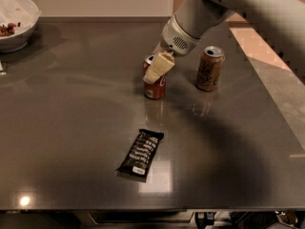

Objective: Move coke can near rxbar chocolate

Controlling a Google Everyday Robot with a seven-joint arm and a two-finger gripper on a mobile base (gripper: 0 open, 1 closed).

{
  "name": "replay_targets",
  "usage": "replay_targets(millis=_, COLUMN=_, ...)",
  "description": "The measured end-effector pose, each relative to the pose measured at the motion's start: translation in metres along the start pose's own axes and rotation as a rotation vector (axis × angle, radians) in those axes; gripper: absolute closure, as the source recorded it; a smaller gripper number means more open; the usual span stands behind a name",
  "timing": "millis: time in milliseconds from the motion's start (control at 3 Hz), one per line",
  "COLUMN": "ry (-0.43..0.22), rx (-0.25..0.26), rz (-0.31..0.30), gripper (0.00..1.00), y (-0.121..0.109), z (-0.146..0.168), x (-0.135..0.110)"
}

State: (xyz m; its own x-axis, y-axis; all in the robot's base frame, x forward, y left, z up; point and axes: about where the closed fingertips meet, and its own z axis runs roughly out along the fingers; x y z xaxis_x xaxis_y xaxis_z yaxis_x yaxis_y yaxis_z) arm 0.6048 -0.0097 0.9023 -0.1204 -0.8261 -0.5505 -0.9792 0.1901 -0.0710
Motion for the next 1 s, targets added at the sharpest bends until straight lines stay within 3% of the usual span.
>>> replay_targets(millis=667, ry=-0.034, rx=-0.018, rz=-0.036, gripper=0.87, y=0.018, z=-0.01, x=-0.012)
replay_targets(millis=1000, ry=-0.064, rx=-0.054, rz=-0.075, gripper=1.0, y=0.041, z=-0.013, x=-0.027)
